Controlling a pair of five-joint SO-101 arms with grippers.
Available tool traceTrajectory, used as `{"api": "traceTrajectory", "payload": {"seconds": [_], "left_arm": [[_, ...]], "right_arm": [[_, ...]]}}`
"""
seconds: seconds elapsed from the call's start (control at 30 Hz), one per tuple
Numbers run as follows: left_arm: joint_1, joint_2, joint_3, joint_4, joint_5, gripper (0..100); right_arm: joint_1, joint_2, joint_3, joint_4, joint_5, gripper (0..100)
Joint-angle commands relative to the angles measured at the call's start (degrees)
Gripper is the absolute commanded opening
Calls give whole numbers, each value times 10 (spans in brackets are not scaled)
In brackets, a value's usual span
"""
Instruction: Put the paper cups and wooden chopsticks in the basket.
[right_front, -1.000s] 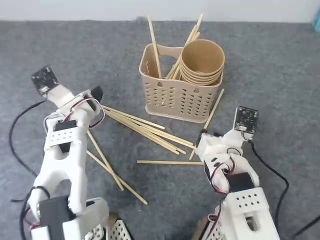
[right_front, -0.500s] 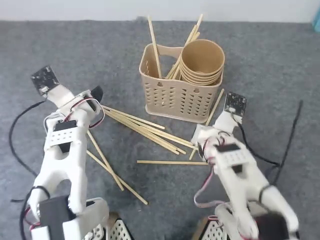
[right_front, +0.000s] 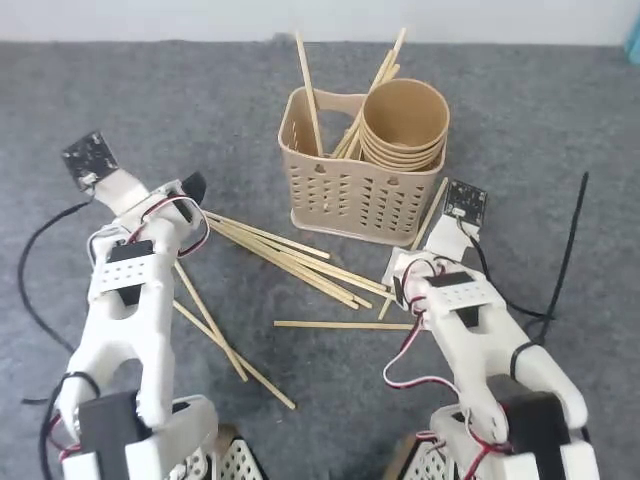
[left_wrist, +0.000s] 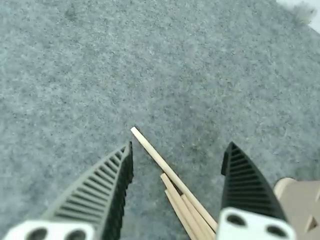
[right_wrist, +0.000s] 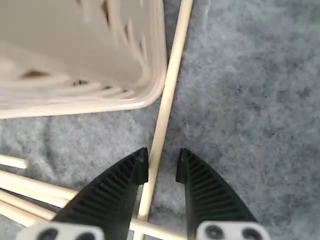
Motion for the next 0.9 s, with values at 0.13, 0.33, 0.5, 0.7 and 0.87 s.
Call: {"api": "traceTrajectory", "payload": {"seconds": [0.13, 0.33, 0.5, 0.7, 0.87], "left_arm": [[-4, -2, -1, -10, 4, 275], [-4, -2, -1, -10, 4, 275], [-6, -3, -1, -11, 4, 275], [-6, -3, -2, -12, 4, 275], [-4, -3, -3, -12, 4, 275]], "right_arm": [[-20, 6, -33, 9, 15, 102], [-32, 14, -33, 11, 18, 91], [-27, 24, -55, 113, 18, 13], [34, 28, -61, 200, 42, 8], [103, 20, -61, 261, 115, 8]]}}
